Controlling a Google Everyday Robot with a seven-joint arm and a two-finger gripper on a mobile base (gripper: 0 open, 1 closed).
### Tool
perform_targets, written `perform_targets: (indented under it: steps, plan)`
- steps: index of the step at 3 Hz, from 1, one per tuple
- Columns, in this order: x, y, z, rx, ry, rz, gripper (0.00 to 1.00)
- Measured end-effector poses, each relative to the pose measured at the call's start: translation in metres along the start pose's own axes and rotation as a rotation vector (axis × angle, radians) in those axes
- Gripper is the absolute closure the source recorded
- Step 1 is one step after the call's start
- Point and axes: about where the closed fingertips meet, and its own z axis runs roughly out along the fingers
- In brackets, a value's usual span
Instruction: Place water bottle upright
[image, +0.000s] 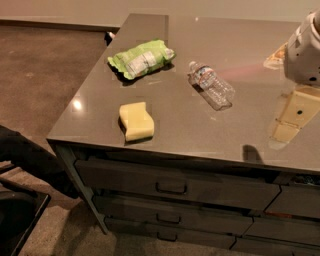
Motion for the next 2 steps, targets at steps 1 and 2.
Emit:
perform_targets:
  steps: [1,2]
  plan:
    - [0.000,0.000,0.000,0.000,0.000,0.000,0.00]
    - [-0.007,-0.012,0.006,-0.025,-0.010,0.041,0.00]
